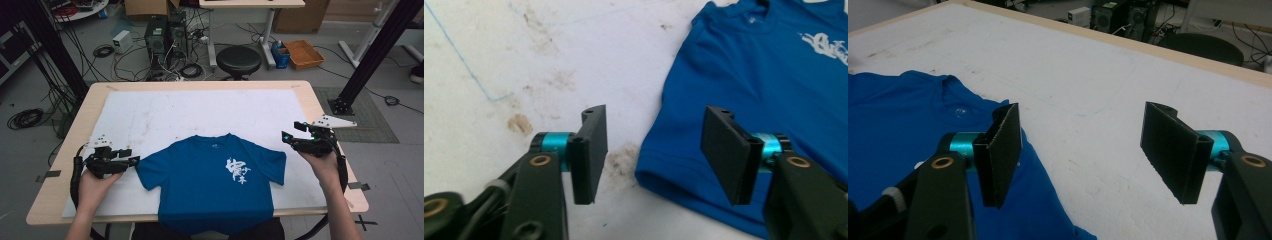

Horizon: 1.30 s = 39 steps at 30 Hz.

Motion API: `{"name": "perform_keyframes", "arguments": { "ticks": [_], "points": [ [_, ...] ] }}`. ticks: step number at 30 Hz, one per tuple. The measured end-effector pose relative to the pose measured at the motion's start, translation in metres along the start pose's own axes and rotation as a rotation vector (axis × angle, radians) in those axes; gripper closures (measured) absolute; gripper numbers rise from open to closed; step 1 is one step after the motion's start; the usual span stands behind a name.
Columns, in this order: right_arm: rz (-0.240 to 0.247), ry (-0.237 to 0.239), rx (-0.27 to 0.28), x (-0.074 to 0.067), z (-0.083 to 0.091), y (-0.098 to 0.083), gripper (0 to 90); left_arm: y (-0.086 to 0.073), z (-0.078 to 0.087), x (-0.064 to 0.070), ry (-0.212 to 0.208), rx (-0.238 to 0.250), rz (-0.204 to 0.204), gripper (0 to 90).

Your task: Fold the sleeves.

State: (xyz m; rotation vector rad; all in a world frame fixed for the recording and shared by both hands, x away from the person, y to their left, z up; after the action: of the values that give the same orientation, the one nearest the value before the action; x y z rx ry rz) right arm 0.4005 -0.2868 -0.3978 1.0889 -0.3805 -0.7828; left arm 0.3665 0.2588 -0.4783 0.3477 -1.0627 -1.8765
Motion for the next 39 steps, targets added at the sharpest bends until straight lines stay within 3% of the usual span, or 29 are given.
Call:
{"name": "perform_keyframes", "arguments": {
  "ticks": [5, 11, 16, 18, 23, 24, 25, 28, 35, 39],
  "points": [
    [-0.007, 0.0, -0.001, 0.001, 0.0, 0.0, 33.0, -0.004, -0.003, 0.001, -0.002, -0.034, -0.002, 56.2],
    [0.019, -0.002, -0.009, -0.001, 0.0, -0.001, 36.6, -0.007, -0.006, 0.003, 0.009, -0.069, -0.004, 65.4],
    [0.048, 0.006, -0.016, -0.003, -0.002, -0.001, 39.1, -0.009, -0.009, 0.006, 0.008, -0.078, -0.019, 82.3],
    [0.053, 0.006, -0.016, -0.003, -0.001, -0.001, 39.8, -0.008, -0.007, 0.008, -0.003, -0.065, 0.001, 87.7],
    [0.044, 0.004, -0.019, -0.003, -0.001, -0.001, 39.0, 0.005, -0.002, 0.023, -0.072, -0.046, 0.081, 88.2],
    [0.044, 0.004, -0.019, -0.003, -0.001, -0.001, 39.0, 0.005, -0.002, 0.023, -0.072, -0.046, 0.081, 88.2],
    [0.042, 0.002, -0.02, -0.003, -0.001, -0.001, 38.9, 0.013, 0.0, 0.034, -0.112, -0.039, 0.1, 88.2],
    [0.044, 0.001, -0.018, -0.003, -0.001, 0.0, 39.1, 0.029, -0.003, 0.06, -0.152, -0.032, 0.087, 88.3],
    [0.052, 0.003, -0.013, -0.003, 0.001, 0.001, 39.3, 0.06, -0.023, 0.114, -0.256, -0.024, 0.11, 88.2],
    [0.05, 0.0, -0.014, -0.002, 0.002, 0.001, 39.2, 0.065, -0.036, 0.132, -0.295, -0.017, 0.152, 88.2]
  ]
}}
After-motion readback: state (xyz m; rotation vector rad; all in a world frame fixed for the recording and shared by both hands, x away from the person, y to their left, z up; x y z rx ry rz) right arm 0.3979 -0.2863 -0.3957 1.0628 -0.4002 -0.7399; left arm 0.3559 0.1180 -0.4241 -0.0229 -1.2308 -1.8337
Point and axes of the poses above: each handheld gripper's, and its own axes: z roughly backward along the jaws, y roughly out of its top, x roughly to its right, the point moved 7 cm from there along -z, roughly forward along the jaws, and after that the axes turned 6 degrees about y, right-handed, at the moved point
